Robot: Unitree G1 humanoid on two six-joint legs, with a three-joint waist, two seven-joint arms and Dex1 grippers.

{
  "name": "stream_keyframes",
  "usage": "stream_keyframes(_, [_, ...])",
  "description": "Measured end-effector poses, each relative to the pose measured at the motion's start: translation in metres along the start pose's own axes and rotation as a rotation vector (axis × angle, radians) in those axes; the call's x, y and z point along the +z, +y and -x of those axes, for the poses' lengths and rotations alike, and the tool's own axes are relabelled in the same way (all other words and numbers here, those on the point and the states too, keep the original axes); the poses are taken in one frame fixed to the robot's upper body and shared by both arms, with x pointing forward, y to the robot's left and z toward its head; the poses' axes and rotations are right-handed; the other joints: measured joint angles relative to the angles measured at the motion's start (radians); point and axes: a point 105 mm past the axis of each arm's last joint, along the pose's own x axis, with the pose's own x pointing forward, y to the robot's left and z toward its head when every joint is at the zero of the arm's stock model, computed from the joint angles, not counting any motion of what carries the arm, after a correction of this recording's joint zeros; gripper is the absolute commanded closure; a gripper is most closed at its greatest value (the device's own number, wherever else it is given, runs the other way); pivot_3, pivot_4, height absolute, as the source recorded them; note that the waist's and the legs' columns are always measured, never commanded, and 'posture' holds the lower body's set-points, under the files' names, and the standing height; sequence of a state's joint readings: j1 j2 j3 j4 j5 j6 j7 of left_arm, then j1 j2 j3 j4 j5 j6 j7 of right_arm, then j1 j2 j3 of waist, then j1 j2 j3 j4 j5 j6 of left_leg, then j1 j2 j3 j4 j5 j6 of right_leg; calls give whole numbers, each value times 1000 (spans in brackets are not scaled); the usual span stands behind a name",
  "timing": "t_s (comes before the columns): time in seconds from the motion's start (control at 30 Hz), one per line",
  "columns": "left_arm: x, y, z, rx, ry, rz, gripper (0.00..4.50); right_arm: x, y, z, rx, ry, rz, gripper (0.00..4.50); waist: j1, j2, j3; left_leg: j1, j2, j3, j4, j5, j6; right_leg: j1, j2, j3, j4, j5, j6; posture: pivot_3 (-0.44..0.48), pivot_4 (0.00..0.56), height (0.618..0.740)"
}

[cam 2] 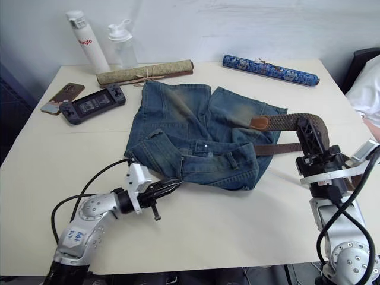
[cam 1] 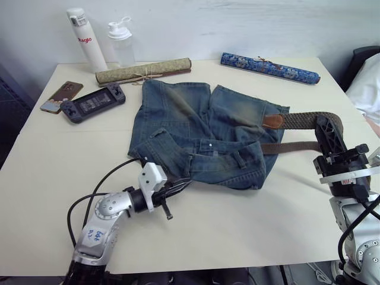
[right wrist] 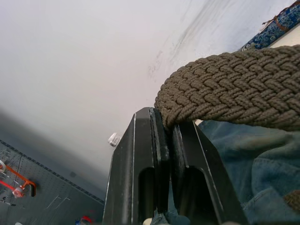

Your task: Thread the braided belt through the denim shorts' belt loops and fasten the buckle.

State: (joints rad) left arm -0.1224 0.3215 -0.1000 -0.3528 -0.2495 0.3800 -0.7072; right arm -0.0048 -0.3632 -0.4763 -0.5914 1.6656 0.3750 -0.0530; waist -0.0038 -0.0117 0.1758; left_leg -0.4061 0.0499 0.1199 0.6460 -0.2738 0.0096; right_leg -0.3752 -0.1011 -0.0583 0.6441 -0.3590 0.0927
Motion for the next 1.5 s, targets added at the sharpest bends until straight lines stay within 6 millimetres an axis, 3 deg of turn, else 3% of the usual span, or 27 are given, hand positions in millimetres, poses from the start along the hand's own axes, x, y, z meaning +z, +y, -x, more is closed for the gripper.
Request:
stream_keyframes(0.03, [-5, -3, 15, -15, 16, 19, 4477, -1, -2, 2, -9, 5, -6, 4500, 0, 0, 0, 0, 0, 0, 0, 0, 0, 0, 0, 0, 0, 0, 0, 0, 150, 737])
stream_keyframes(0.13, [1, -19, 34, -114, -12, 85, 4477, -3, -3, 4, -14, 25, -13, 4500, 1, 1, 0, 0, 0, 0, 0, -1, 0, 0, -1, 0, 0, 0, 0, 0, 150, 737])
stream_keyframes(0.33, [6, -4, 6, -94, -47, -15, 4477, -7, -4, 7, -22, 63, -8, 4500, 5, 1, 0, 0, -1, 0, 1, -3, 4, 1, -1, 0, 0, 0, 0, 0, 150, 737])
stream_keyframes(0.53, [-19, 8, -20, -66, 126, -86, 4477, -7, -4, 7, -19, 69, -11, 4500, 3, 1, 0, 0, -1, 0, 1, -3, 4, 0, 0, 0, 0, 0, 0, 0, 150, 737])
stream_keyframes(0.63, [-16, 15, -28, -34, 167, -94, 4477, -7, -4, 7, -13, 69, -11, 4500, 3, 1, 0, 0, -1, 0, 1, -3, 4, 0, 0, 0, 0, 0, 0, 0, 150, 737])
stream_keyframes(0.8, [-12, 16, -30, -25, 181, -82, 2839, -7, -4, 8, -9, 72, -10, 4500, 2, 1, 0, 0, -1, 0, 1, -1, 1, 0, -1, 0, 0, 0, 0, 0, 150, 737])
stream_keyframes(0.9, [2, 7, -20, -77, 142, -79, 1571, -8, -5, 10, -19, 97, 14, 4500, 2, 1, 0, 0, 0, 0, 0, -1, 1, 0, -1, 1, 0, 0, 0, 0, 150, 737])
stream_keyframes(1.2, [58, 0, 23, -224, -53, -23, 1571, -17, -10, 27, -74, 225, 99, 4500, 3, 1, 0, 0, -1, 0, 1, -1, 0, 1, -1, 1, 0, 0, 0, 0, 150, 737])
stream_keyframes(1.33, [61, -2, 33, -329, -49, -51, 1571, -21, -17, 30, -124, 278, 190, 4500, 3, 1, 0, 0, -1, 0, 1, 0, 0, 1, 1, 1, 0, 0, 0, 0, 150, 737])
stream_keyframes(1.5, [64, 25, 33, -306, -50, -106, 1571, -25, -26, 33, -168, 326, 266, 4500, 5, 1, 0, 0, -1, 0, 1, 0, 0, 0, 2, 1, 0, 0, 0, 0, 150, 737])
